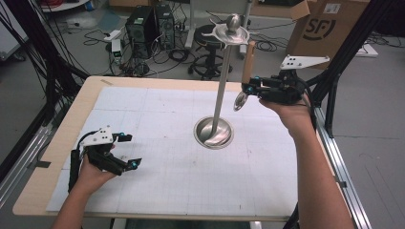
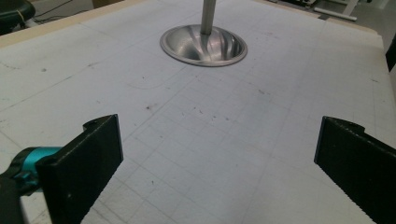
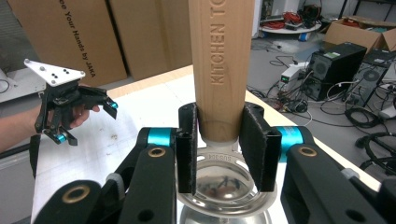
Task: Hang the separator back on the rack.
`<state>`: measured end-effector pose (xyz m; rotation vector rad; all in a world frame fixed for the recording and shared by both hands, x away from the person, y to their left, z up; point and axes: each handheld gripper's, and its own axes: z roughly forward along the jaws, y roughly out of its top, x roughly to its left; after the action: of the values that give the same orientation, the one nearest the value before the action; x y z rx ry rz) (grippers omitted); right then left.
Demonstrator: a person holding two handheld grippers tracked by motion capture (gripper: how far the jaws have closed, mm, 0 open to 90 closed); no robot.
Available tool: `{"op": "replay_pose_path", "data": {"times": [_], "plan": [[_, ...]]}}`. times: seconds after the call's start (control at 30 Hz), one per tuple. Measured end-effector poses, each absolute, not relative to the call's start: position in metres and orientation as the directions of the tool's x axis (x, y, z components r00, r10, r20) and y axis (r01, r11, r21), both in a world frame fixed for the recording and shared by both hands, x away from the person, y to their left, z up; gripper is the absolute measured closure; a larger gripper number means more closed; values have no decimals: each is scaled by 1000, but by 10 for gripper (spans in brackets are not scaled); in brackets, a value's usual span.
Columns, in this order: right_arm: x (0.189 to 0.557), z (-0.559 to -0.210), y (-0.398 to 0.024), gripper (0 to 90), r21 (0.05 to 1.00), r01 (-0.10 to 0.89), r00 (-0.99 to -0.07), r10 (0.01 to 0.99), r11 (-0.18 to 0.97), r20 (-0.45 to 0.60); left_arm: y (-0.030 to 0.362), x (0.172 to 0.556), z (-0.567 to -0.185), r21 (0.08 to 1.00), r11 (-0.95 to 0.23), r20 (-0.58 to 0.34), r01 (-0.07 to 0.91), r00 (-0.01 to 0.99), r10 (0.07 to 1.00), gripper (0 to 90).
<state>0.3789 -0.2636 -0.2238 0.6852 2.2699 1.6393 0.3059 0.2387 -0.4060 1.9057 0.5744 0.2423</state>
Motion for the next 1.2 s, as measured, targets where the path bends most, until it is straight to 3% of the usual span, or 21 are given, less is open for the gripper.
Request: {"op": "replay_pose_path", "data": {"times": [1.2], "plan": [[343,-224,-268,412,932,165,-839,542,324,-40,239,307,-405,915,-297,-97,274,862,497,17]]}}
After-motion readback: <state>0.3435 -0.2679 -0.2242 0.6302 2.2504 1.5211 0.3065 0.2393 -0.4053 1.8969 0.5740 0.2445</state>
